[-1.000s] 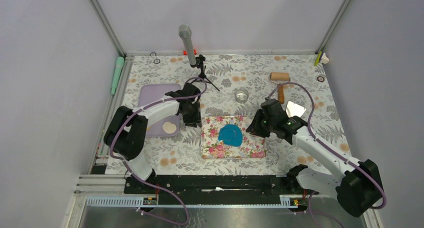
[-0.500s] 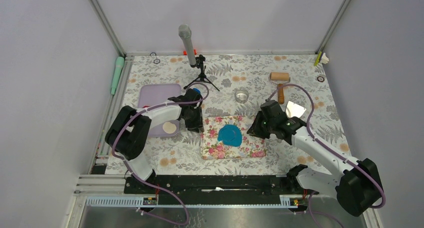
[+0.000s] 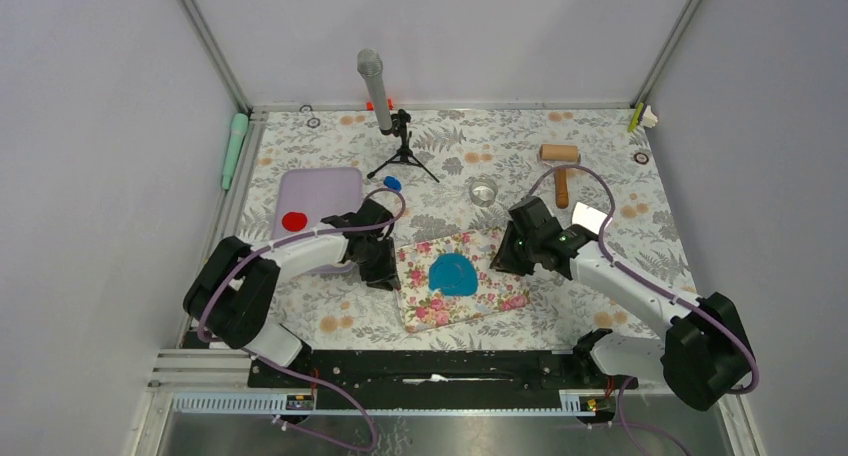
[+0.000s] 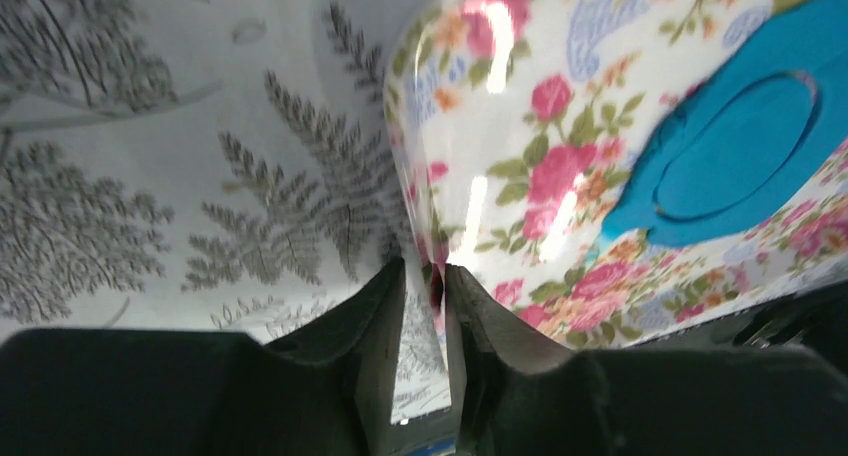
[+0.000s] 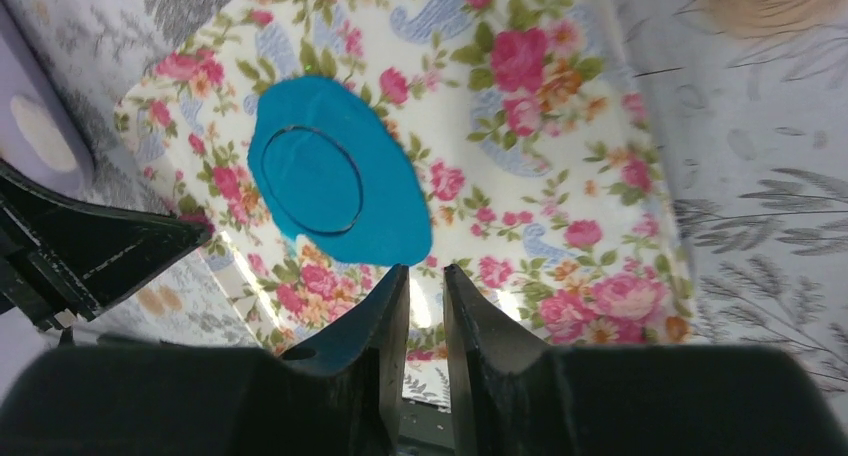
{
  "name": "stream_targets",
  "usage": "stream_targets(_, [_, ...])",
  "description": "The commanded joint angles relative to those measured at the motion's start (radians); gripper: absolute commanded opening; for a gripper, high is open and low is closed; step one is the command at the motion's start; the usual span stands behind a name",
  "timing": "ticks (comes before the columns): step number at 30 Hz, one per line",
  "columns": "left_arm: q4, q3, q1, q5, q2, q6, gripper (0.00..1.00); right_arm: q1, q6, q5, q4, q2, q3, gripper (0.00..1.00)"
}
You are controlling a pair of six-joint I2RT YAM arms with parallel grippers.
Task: Roll out the dumpling wrappers from the dough
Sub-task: Remove the dumpling mold from the work surface.
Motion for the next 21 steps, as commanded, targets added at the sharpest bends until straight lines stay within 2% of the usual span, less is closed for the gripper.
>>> stream_targets(1, [-0.096, 0.015, -0.026, 0.031, -0.084, 0.013, 0.29, 0.083, 0.041, -0.059, 0.080, 0.038, 0.013, 0.25])
stream_targets(5, [-0.164, 0.102, -0.025, -0.013, -0.140, 0.038, 0.31, 0.194, 0.115, -0.081, 0.165, 0.067, -0.019, 0.24])
stream_targets(8, [-0.133, 0.145, -0.025, -0.004, -0.145, 0.032, 0.31, 0.243, 0.154, -0.086, 0.219, 0.091, -0.041, 0.23])
stream_targets(15, [0.032, 0.178, -0.025, 0.088, 0.000, -0.010, 0.31, 0.308, 0.203, -0.104, 0.326, 0.192, -0.038, 0.20])
stream_targets(18, [0.056, 0.184, -0.024, 0.098, 0.073, -0.012, 0.30, 0.311, 0.208, -0.105, 0.338, 0.239, -0.028, 0.13])
stream_targets(21, [0.066, 0.183, -0.024, 0.102, 0.116, -0.012, 0.29, 0.311, 0.195, -0.098, 0.338, 0.280, -0.011, 0.13])
